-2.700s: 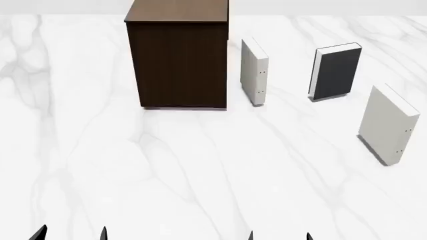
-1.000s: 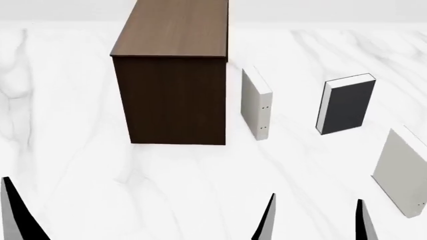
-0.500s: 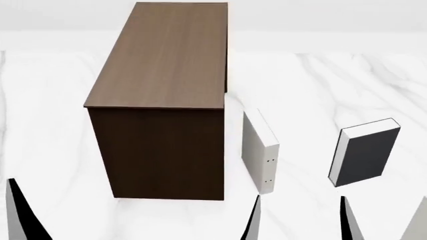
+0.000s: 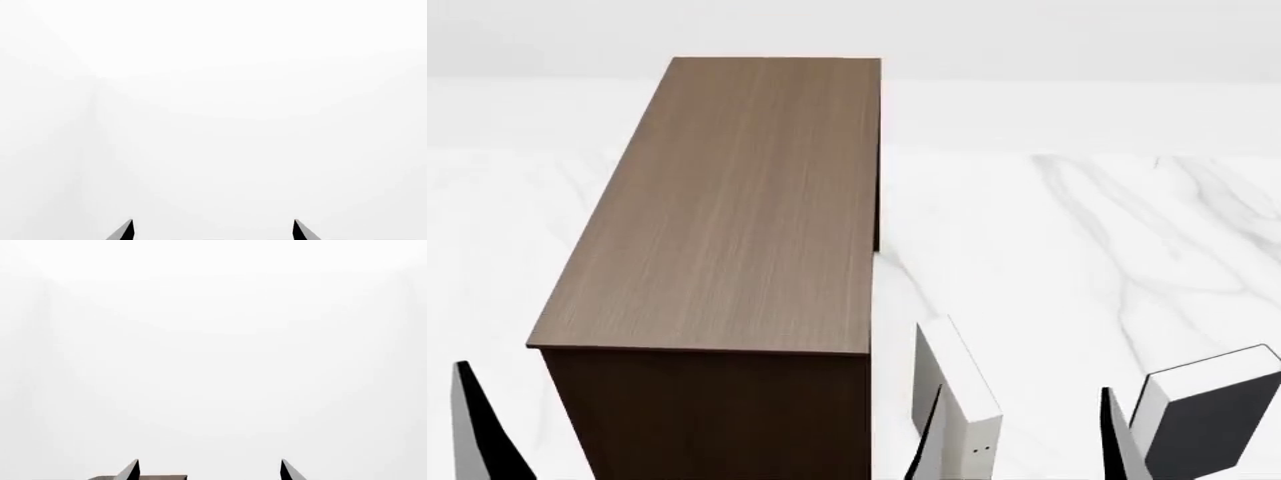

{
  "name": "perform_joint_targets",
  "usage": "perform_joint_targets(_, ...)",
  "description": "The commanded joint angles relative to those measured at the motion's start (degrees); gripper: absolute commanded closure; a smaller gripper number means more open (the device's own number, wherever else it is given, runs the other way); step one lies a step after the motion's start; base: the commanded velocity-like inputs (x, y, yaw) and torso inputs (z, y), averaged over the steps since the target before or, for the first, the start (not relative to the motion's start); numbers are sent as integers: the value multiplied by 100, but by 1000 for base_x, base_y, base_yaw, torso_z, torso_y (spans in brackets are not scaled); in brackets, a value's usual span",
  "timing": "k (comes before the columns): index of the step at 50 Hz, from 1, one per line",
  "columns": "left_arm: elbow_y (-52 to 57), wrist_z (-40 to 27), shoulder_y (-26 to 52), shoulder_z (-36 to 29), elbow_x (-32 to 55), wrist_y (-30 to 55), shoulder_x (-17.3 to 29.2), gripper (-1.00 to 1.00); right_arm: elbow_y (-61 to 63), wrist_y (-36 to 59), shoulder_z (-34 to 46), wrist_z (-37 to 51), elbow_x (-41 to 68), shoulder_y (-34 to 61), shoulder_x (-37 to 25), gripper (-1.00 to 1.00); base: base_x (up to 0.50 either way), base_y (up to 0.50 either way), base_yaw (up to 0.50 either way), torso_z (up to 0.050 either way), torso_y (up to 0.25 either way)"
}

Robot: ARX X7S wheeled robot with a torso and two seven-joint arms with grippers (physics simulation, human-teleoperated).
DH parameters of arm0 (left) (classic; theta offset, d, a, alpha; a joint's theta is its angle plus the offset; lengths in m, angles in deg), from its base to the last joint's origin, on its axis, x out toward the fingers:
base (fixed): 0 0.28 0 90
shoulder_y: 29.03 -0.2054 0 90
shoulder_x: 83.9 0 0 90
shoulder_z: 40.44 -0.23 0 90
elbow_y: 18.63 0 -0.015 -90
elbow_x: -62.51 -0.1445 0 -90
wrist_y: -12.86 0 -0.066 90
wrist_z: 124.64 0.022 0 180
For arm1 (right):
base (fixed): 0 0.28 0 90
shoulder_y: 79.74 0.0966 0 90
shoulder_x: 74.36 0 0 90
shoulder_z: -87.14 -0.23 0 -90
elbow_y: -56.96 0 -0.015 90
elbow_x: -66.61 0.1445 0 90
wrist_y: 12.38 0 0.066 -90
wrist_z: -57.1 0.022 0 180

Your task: Pick up the book in the middle and place it on the cabinet shelf.

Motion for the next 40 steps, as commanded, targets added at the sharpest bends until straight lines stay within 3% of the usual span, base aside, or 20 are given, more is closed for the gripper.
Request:
perform_joint_targets(1,11,-41,-30,-80,-2,14,53,-100,290,876,-196,371,210,258,108,-100,0,0,0,0,0)
perform_joint_targets(5,45,-50,-66,-113,6,13,71,-100,505,1641,-440,800,128,554,232,-100,0,0,0,0,0)
perform_joint_targets(14,81,-93,-109,-155,13,-45,114,-100,781,2175,-600,1264,-179,853,304,-100,0,0,0,0,0)
perform_joint_targets(34,-12,-134,-127,-291,160,18,187,-100,328,3522,-938,2521,-1143,1758,508,-100,0,0,0,0,0)
perform_joint_targets(40,-62,-149,-113,-317,183,36,211,-100,108,4446,-1076,2843,-1097,2109,733,-100,0,0,0,0,0)
